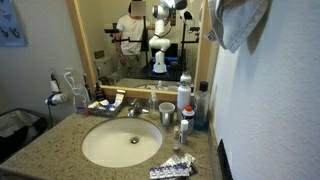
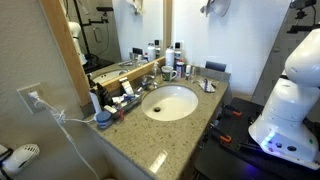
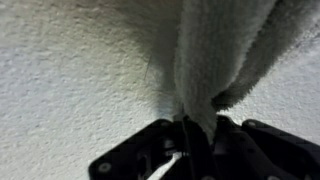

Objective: Unhang the towel, wipe the base top and hang it back

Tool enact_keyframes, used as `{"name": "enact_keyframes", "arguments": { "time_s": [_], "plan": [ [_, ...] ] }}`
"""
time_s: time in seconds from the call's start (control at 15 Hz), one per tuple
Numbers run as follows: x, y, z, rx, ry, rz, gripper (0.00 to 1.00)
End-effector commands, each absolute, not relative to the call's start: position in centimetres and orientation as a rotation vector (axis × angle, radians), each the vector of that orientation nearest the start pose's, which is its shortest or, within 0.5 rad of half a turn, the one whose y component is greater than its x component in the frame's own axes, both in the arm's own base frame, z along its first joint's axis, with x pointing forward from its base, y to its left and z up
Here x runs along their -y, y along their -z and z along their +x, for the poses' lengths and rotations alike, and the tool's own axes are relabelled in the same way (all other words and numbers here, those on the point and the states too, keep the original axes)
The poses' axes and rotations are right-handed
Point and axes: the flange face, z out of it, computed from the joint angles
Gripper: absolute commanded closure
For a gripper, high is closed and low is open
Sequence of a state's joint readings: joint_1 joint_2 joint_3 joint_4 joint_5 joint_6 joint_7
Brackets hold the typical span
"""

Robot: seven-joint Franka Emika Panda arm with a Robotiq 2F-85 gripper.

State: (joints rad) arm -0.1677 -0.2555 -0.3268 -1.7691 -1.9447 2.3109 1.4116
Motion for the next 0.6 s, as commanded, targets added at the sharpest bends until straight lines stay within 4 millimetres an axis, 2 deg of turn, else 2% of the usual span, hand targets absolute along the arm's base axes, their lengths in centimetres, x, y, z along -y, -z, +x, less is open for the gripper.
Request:
{"name": "enact_keyframes", "arguments": {
  "time_s": [0.0, 0.27, 0.53],
  "plan": [
    [30.6, -76.5, 44.4, 0.634, -1.205, 1.301, 0.96],
    [30.6, -75.3, 45.2, 0.599, -1.154, 1.342, 0.96],
    [30.4, -74.8, 44.8, 0.577, -1.098, 1.38, 0.96]
  ]
}}
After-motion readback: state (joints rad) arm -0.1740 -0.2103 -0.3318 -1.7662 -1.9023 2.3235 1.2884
